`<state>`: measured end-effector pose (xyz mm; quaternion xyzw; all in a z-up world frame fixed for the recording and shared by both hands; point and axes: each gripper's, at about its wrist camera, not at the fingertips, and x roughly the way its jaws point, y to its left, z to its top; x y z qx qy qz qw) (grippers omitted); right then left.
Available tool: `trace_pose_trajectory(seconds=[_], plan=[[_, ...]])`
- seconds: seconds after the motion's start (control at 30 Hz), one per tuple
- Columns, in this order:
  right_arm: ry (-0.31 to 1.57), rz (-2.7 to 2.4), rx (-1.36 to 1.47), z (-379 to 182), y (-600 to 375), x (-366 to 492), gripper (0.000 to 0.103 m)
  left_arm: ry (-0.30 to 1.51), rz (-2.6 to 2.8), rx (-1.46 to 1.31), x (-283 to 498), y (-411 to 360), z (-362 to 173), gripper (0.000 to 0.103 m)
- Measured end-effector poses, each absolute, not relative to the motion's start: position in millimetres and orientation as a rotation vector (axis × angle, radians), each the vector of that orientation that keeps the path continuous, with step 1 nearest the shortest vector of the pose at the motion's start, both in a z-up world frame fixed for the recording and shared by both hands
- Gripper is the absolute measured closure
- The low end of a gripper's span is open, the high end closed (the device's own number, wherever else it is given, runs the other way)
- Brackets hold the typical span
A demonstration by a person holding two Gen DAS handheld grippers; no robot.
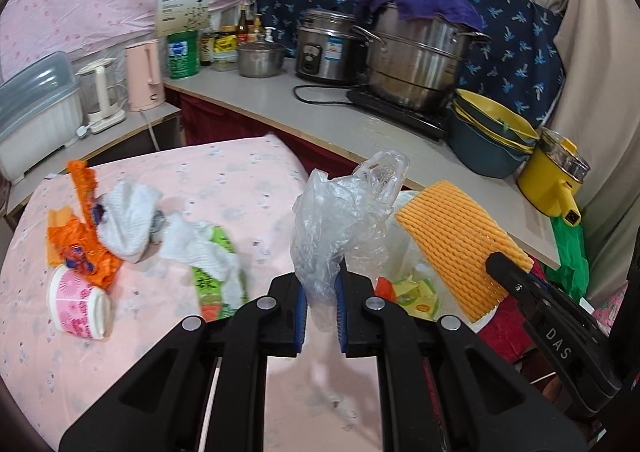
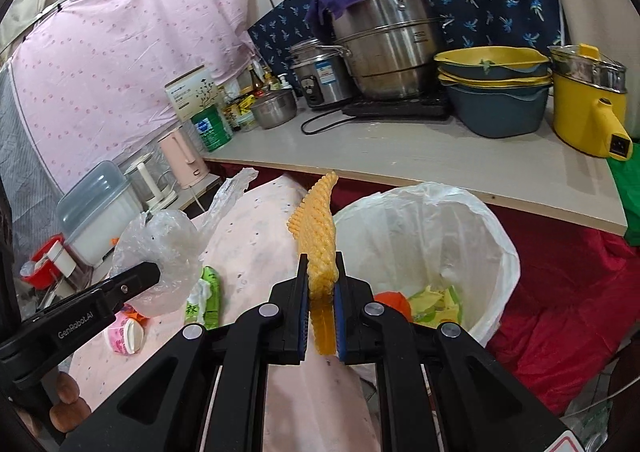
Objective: Collect trash
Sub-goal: 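Carry the clear bag and orange foam mesh over the trash bin, then open the left tool to drop the clear bag while the right tool releases the foam mesh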
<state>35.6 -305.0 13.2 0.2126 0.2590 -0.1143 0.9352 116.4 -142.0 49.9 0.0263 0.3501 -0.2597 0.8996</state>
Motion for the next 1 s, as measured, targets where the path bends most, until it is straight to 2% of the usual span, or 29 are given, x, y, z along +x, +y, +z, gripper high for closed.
trace_pose_trajectory(seconds=[0.57, 0.63, 0.67, 0.7, 0.9, 1.0], plan=[[0.564, -0.343, 0.487, -17, -357, 27, 0.093, 0.850, -0.713, 0.061, 134, -217, 12, 0.088], [0.569, -0.345, 0.489, -20, -358, 28, 0.093, 0.860, -0.715, 0.058, 135, -220, 8, 0.078], [0.571, -0.345, 0.490, -20, -358, 28, 0.093, 0.864, -0.716, 0.050, 136, -220, 7, 0.068], [0.572, -0.346, 0.490, -21, -359, 29, 0.093, 0.861, -0.716, 0.042, 137, -219, 6, 0.064], [0.584, -0.347, 0.497, -26, -361, 33, 0.093, 0.862, -0.701, 0.033, 139, -216, 4, 0.053], [0.588, -0.347, 0.492, -27, -359, 35, 0.089, 0.849, -0.682, 0.040, 138, -213, 5, 0.049]])
